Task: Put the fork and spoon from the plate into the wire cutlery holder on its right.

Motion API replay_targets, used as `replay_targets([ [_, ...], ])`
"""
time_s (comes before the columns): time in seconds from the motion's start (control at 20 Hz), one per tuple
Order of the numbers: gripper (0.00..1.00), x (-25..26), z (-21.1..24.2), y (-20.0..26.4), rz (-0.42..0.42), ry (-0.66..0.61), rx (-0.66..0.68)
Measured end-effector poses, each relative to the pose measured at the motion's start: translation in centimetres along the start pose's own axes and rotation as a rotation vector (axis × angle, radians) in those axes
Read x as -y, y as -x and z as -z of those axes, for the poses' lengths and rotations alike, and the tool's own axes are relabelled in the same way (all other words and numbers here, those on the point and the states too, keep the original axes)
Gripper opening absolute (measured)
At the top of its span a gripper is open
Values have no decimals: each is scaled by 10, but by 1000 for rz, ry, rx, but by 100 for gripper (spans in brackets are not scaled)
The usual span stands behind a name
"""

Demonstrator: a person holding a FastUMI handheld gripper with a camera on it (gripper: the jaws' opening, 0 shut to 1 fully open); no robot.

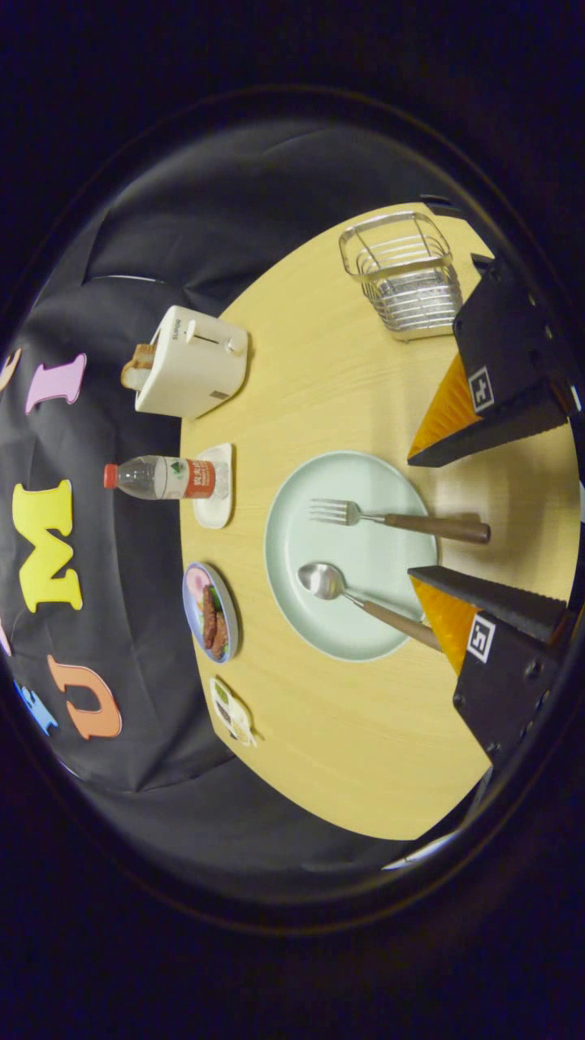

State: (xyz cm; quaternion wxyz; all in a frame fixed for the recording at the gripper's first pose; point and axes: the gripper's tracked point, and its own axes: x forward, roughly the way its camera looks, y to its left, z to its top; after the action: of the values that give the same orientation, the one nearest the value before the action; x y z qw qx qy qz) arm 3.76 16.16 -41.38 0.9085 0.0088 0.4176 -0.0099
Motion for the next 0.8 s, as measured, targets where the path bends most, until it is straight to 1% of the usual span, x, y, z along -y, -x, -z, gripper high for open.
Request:
replay_targets([
  [0.1, 64, -2, 10, -7, 5, -19, -28],
  [0.2, 48, -4, 15, -11, 11, -40, -40],
  [0.25, 43, -2, 19, -13, 23, -48, -50],
  [0.3, 38, -6, 19, -13, 9, -58, -58],
  [0.35, 38, -8, 20, -14, -4, -58, -64],
  [0.4, 38, -6, 21, -16, 8, -46, -68],
  [0.45, 27, -1, 23, -19, 32, -31, -78],
  [0.5, 17, -3, 24, -17, 18, -32, -90],
  [0.55, 12, -3, 24, -17, 12, -34, -94],
  [0.6, 11, -2, 24, -15, 11, -35, -102],
  [0.65, 7, -3, 24, -11, 5, -35, -109],
  [0.7, 7, -1, 25, -12, 5, -32, -114],
  [0.75, 2, -1, 23, -5, -1, -27, -121],
  [0.8, 2, -1, 22, -1, -14, -21, -124],
])
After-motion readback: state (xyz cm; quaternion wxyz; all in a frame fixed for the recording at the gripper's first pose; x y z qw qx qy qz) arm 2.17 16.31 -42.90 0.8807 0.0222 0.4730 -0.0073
